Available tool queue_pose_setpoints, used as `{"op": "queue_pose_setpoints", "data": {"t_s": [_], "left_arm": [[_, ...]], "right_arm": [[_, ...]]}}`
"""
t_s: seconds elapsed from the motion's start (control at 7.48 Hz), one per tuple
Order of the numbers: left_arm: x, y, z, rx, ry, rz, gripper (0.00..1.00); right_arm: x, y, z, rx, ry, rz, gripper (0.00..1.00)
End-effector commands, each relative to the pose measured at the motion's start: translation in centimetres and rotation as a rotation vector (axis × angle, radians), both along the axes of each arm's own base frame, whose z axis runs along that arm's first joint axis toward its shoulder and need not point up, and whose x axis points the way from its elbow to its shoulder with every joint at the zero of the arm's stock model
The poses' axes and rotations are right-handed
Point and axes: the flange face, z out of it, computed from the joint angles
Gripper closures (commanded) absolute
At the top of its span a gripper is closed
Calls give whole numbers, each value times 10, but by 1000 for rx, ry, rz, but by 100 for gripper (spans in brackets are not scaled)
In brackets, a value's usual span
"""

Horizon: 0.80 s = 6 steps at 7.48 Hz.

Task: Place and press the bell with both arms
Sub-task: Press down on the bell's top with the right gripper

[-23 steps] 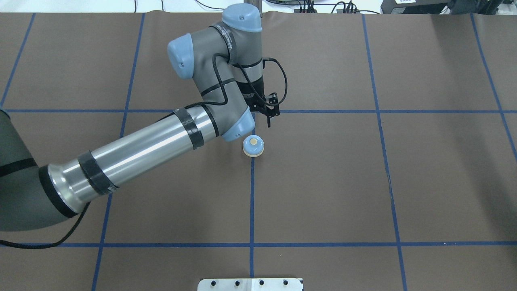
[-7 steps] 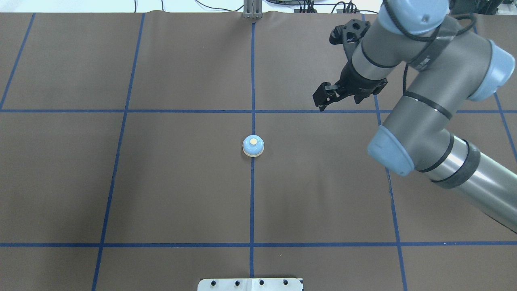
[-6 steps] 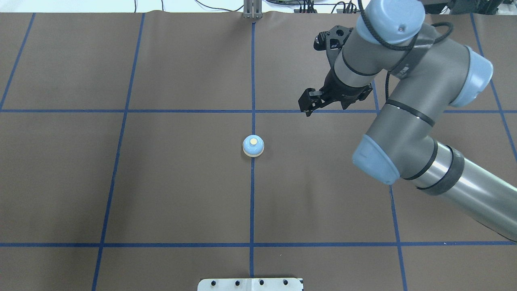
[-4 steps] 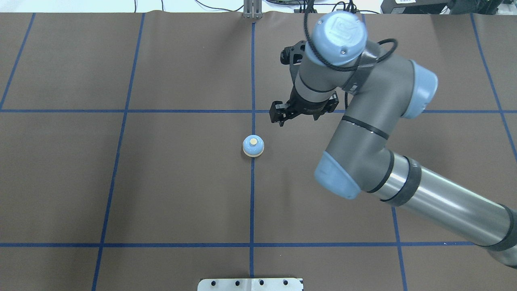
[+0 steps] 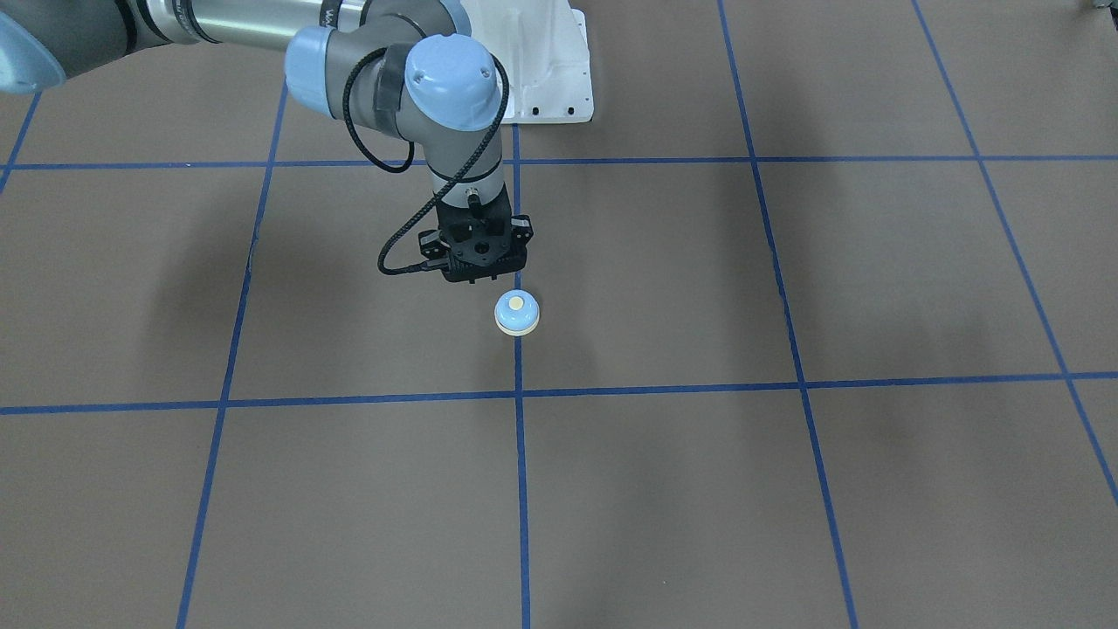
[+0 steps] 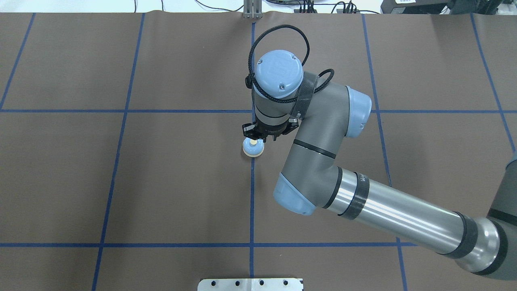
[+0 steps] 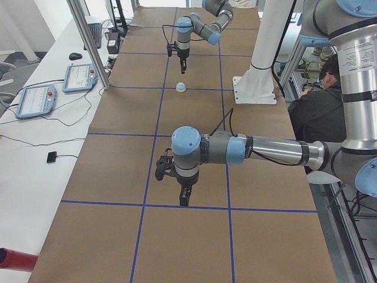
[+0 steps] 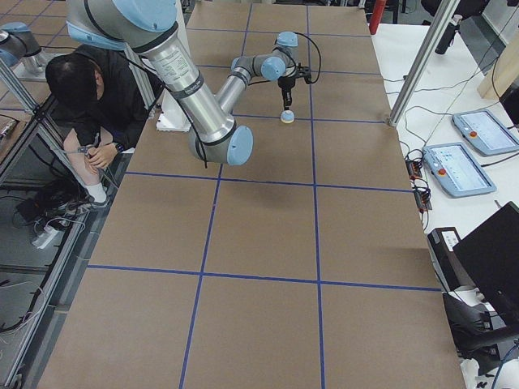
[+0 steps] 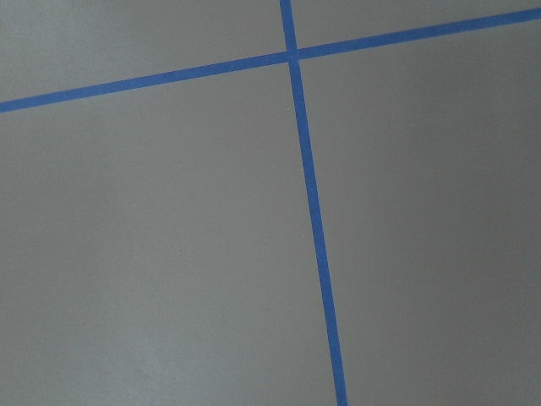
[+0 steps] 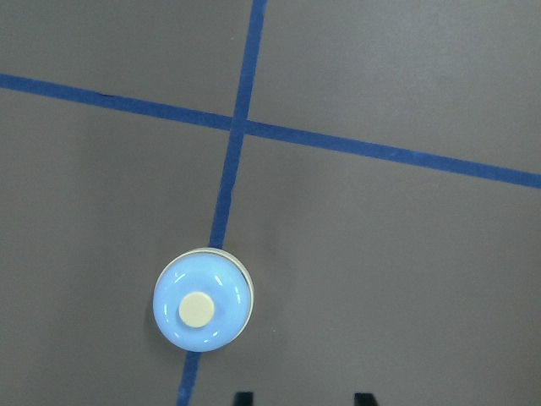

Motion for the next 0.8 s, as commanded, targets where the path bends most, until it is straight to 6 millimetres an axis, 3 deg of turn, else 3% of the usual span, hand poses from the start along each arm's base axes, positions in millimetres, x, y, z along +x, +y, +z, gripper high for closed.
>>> {"op": "queue_pose_setpoints", "data": {"t_s": [0.0, 0.67], "left_arm": [[0, 0, 0, 1, 0, 0, 0], [1, -1, 1, -2, 0, 0, 0]], "right_arm": [[-40, -20, -6, -18, -32, 29, 100], [-54, -12, 10, -42, 2, 12, 100]]}}
